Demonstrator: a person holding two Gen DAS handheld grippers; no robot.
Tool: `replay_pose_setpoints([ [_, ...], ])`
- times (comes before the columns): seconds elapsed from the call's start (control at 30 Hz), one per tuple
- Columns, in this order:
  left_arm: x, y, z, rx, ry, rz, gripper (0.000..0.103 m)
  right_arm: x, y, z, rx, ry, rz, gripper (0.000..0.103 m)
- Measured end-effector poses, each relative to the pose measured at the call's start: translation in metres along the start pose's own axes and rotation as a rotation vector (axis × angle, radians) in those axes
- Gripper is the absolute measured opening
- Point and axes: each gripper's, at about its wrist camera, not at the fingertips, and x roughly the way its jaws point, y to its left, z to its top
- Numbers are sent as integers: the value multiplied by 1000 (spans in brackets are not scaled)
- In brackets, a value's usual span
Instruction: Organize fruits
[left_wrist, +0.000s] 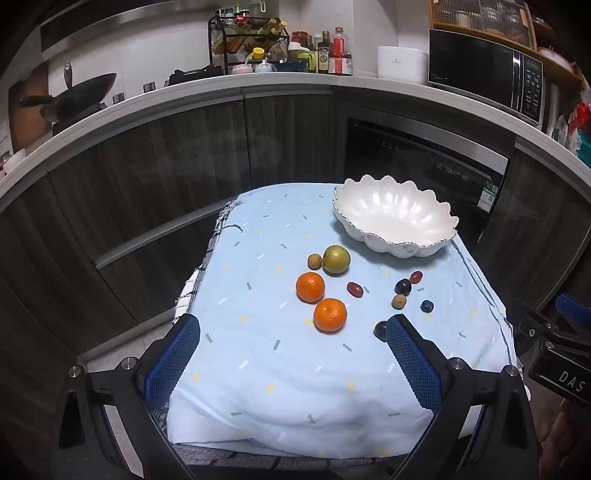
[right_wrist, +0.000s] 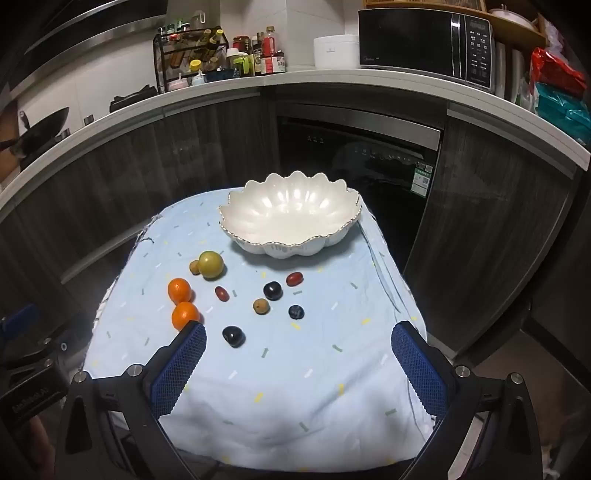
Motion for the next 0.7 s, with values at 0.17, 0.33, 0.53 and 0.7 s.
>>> replay_pose_setpoints([
  [0.17, -1, 0, -1, -1, 10, -6, 103, -1, 0, 0, -3, -2, -2, 102],
  [0.33, -1, 7, 2, -2, 16, -11, 103, -2, 0, 0, -3, -4, -3, 102],
  [0.53, -1, 8, 3, -5, 18, -12, 103, -3, -1, 0, -3, -8, -4, 102],
  [0.7, -4, 6, 2, -4, 16, -11, 103, -6, -2, 3, -1, -9, -5, 102],
])
